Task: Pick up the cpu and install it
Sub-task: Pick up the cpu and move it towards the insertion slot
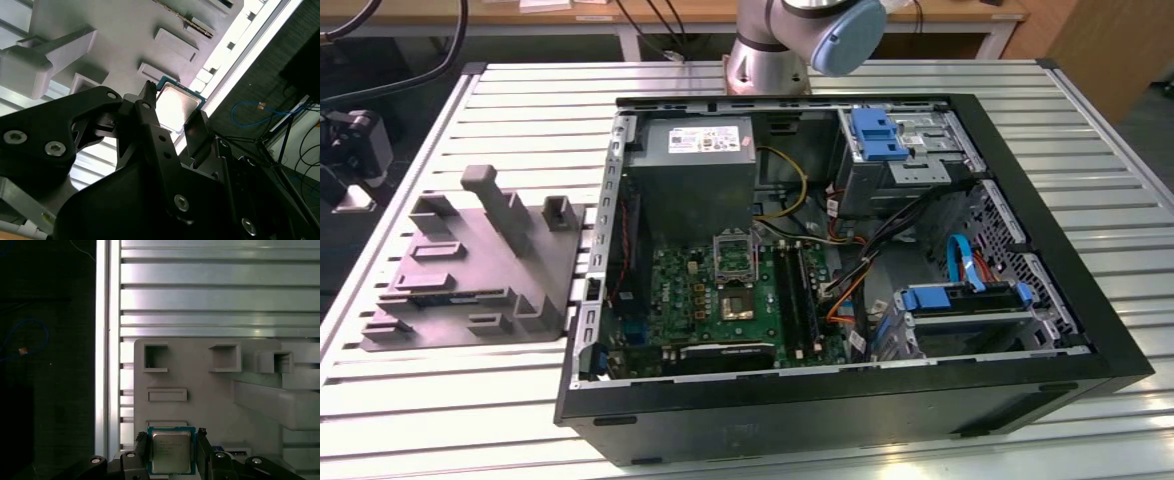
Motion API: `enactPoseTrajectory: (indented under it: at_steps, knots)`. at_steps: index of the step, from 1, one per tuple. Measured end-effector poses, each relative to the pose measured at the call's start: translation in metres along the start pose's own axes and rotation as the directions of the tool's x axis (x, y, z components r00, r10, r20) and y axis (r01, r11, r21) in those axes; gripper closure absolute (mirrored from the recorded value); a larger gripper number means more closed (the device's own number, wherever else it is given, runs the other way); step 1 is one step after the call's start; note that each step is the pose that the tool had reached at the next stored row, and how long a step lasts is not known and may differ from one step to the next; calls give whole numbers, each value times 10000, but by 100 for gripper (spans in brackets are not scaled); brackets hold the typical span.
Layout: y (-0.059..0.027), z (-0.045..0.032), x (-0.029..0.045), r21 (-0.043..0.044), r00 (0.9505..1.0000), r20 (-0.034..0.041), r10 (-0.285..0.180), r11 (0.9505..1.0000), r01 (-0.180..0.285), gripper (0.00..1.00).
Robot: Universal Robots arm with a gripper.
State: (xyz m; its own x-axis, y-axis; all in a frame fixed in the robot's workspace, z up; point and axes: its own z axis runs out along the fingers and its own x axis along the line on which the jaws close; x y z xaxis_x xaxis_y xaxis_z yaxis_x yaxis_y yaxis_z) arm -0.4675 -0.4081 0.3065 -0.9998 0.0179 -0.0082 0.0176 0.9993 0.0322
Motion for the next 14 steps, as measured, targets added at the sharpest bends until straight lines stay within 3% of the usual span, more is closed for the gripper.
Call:
enactPoseTrajectory:
  at_steps: [14]
  knots:
    - [2,-62,0,-1,10000,1,0,10000,0,53]
